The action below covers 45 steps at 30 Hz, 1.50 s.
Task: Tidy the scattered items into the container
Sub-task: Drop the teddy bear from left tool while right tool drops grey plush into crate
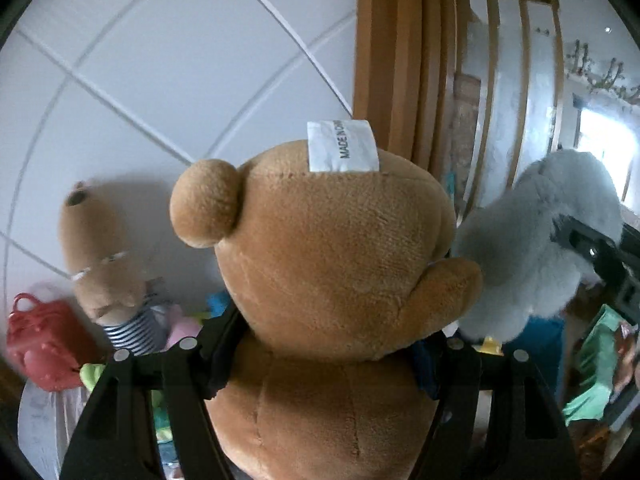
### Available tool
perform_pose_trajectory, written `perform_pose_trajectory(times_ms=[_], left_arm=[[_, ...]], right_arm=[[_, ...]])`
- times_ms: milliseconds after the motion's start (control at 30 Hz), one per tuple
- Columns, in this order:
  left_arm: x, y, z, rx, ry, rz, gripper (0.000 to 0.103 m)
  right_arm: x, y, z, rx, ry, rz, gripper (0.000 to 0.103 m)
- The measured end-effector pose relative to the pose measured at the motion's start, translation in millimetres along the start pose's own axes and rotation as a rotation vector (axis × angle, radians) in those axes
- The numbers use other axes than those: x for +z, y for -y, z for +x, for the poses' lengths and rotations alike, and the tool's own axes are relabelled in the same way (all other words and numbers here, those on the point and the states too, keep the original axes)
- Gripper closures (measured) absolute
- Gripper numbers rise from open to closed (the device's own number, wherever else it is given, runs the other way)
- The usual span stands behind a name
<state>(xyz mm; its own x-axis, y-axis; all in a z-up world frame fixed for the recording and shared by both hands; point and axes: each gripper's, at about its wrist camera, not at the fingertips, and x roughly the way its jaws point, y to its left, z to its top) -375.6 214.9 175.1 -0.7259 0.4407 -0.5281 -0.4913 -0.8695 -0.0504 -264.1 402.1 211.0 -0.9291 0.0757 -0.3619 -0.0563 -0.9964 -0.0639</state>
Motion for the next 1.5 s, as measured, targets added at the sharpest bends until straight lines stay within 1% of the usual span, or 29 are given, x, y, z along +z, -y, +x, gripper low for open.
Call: perform_pose_trajectory(times_ms=[67, 167, 233, 267, 300, 333, 400, 467, 500, 533, 567, 700, 800, 867, 1000, 1067, 1200, 1267, 1367, 1433, 1500], left_arm=[[8, 17, 28, 0.022, -0.045, 0.006, 0.033], [5, 31, 61, 0.028, -0.107, -0.013, 0.032], [-2, 36, 80, 0.028, -0.152, -0.032, 0.028], [-5, 38, 87, 0.031, -0.177, -0.029, 0.027], [-8, 40, 92, 0.037, -0.199, -0.018, 0.025], [-12, 42, 97, 0.05, -0.225, -0.002, 0.024], [-22, 42, 108, 0.079, -0.257, 0.024, 0.024], [-31, 41, 105, 0.088, -0.252, 0.026, 0.024], [-34, 41, 102, 0.085, -0.236, 0.024, 0.018], [-36, 42, 99, 0.081, -0.214, 0.024, 0.004], [-37, 45, 97, 0.081, -0.192, 0.029, 0.0], [-45, 48, 79, 0.096, -0.147, 0.07, 0.0], [-54, 48, 58, 0.101, -0.117, 0.082, 0.0], [-61, 48, 40, 0.116, -0.093, 0.076, 0.0], [-81, 45, 3, 0.096, -0.056, 0.059, 0.0], [-95, 44, -15, 0.101, -0.044, 0.047, 0.0], [-133, 36, -50, 0.114, -0.013, 0.035, 0.0], [-159, 24, -70, 0.124, -0.004, 0.014, 0.0], [-199, 1, -96, 0.148, -0.016, -0.021, 0.0], [-226, -19, -112, 0.18, -0.038, -0.045, 0.0], [-255, -41, -128, 0.207, -0.063, -0.08, 0.0]], right_arm=[[-2, 21, 15, -0.004, -0.024, 0.015, 0.061], [-6, 40, 38, 0.007, -0.052, 0.033, 0.061], [-9, 49, 52, 0.017, -0.068, 0.046, 0.056], [-11, 51, 59, 0.016, -0.078, 0.047, 0.038], [-12, 53, 66, 0.015, -0.088, 0.048, 0.011], [-12, 55, 70, 0.004, -0.089, 0.048, 0.0], [-13, 57, 74, -0.028, -0.089, 0.048, 0.0], [-15, 57, 75, -0.033, -0.096, 0.05, 0.0], [-16, 58, 76, -0.034, -0.099, 0.051, 0.0], [-18, 59, 76, -0.034, -0.101, 0.051, 0.0], [-20, 59, 75, -0.034, -0.101, 0.05, 0.0], [-25, 63, 63, -0.019, -0.095, 0.058, 0.0], [-27, 55, 41, -0.002, -0.07, 0.054, 0.0], [-31, 48, 22, 0.016, -0.054, 0.053, 0.0], [-45, 32, -11, 0.056, -0.034, 0.051, 0.0], [-58, 21, -26, 0.058, -0.034, 0.052, 0.0], [-95, -1, -56, 0.058, -0.024, 0.086, 0.0], [-115, -16, -69, 0.058, -0.03, 0.095, 0.0], [-144, -37, -84, 0.069, -0.043, 0.109, 0.0], [-162, -53, -92, 0.061, -0.056, 0.137, 0.0], [-174, -66, -96, 0.073, -0.071, 0.16, 0.0]])
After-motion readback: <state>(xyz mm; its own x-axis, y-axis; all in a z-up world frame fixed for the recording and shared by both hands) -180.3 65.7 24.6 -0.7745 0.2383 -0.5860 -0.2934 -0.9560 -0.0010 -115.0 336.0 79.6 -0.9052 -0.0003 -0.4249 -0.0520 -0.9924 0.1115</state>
